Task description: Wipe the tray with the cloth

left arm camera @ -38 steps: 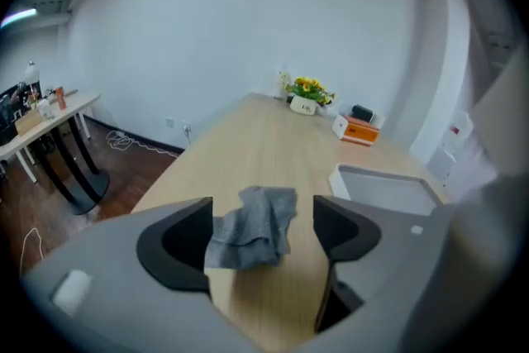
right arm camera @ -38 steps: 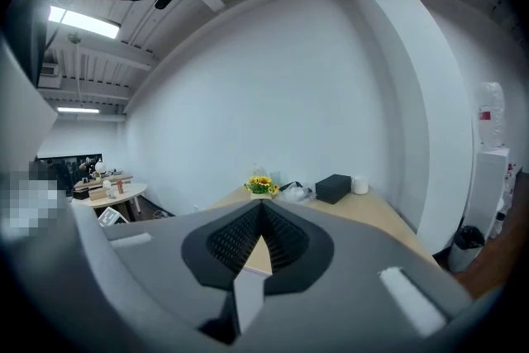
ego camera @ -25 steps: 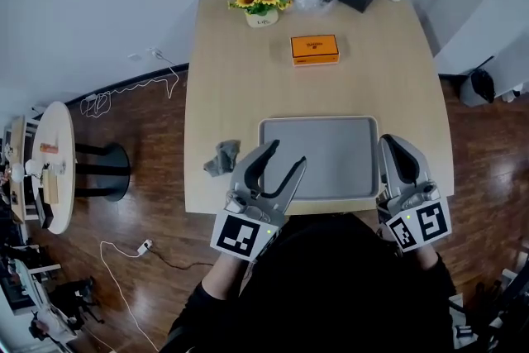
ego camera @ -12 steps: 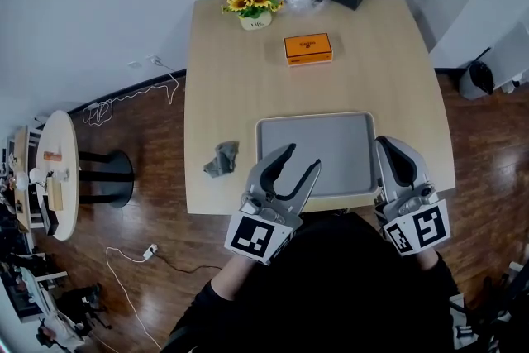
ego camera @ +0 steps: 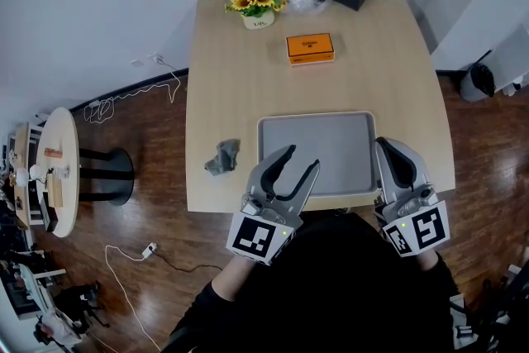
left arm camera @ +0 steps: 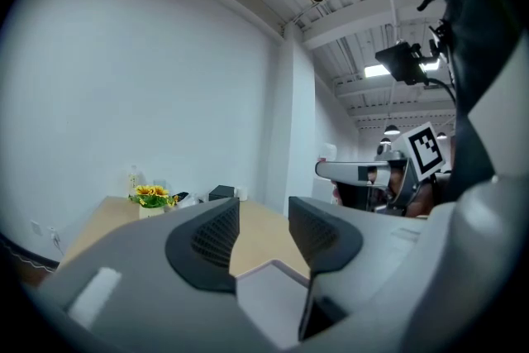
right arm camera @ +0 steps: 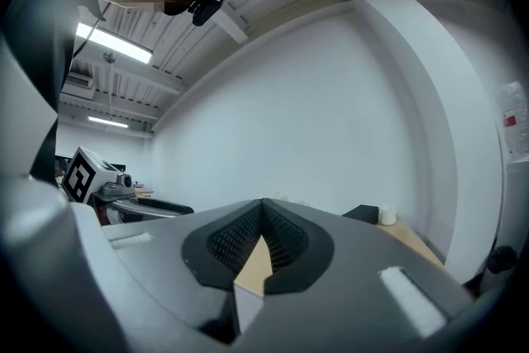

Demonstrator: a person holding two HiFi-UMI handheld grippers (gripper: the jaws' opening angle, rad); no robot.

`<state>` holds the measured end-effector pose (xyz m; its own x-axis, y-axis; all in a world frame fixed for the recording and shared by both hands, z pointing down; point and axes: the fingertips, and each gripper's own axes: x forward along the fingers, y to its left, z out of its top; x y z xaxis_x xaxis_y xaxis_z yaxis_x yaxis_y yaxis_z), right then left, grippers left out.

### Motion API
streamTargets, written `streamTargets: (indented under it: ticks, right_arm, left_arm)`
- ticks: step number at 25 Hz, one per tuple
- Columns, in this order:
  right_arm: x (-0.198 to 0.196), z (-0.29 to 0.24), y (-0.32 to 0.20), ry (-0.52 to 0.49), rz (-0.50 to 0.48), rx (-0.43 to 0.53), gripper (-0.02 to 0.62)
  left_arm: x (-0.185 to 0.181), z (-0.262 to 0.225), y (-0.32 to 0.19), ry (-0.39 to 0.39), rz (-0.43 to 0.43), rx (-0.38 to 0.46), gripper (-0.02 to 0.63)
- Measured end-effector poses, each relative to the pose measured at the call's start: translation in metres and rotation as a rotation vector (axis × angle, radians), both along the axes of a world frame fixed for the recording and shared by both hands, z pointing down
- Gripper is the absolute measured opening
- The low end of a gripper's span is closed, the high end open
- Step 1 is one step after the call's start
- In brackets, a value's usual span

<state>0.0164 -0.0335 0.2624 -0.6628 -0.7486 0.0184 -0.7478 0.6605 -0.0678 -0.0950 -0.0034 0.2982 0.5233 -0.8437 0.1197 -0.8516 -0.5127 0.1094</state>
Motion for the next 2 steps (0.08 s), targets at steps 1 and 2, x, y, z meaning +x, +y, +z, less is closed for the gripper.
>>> streamTargets:
  ticks: [1, 2]
  right_arm:
    - [-0.0002, -0.0004, 0.0006, 0.0, -0.001, 0.001, 0.0]
    - [-0.0003, -0.0008, 0.0013, 0.001, -0.002, 0.001, 0.0]
  left_arm:
    - [0.0002, -0.0004, 0.0007, -0.001, 0.0, 0.001, 0.17]
    - [0.0004, -0.0008, 0.0016, -0.002, 0.0, 0.002, 0.17]
